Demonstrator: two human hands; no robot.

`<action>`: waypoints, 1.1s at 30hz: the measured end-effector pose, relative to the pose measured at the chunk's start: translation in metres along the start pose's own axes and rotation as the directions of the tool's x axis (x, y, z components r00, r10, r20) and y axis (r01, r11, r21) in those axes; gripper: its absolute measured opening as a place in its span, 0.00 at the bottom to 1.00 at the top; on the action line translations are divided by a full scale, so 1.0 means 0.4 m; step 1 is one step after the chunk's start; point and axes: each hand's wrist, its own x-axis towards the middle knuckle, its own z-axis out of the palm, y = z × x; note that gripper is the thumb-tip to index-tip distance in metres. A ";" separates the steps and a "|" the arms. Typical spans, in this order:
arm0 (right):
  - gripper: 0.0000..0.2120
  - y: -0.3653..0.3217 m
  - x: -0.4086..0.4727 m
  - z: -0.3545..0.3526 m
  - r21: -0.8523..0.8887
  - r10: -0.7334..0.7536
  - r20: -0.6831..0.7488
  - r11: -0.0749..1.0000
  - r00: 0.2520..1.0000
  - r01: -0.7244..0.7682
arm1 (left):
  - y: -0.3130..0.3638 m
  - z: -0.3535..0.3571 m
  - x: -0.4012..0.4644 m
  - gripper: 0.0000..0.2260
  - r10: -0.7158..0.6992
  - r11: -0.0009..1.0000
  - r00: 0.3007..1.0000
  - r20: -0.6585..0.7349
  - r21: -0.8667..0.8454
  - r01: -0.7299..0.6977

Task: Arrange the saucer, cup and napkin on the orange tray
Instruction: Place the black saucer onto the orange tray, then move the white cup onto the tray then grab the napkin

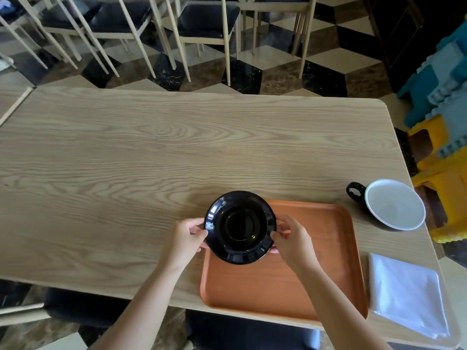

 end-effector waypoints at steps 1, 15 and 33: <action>0.17 -0.002 -0.001 -0.001 -0.027 -0.001 0.003 1.000 1.000 0.001 | 0.001 -0.002 0.001 0.15 0.007 0.999 1.000 0.001 0.033 -0.007; 0.13 -0.002 -0.077 -0.333 -0.541 -0.346 -0.293 0.829 0.891 0.144 | 0.267 0.203 -0.071 0.17 0.647 0.622 0.736 0.202 0.420 -0.661; 0.17 0.164 0.006 -0.547 -0.727 -0.433 -0.196 0.667 0.880 0.166 | 0.473 0.537 0.044 0.21 0.644 0.244 0.487 0.590 0.445 -0.862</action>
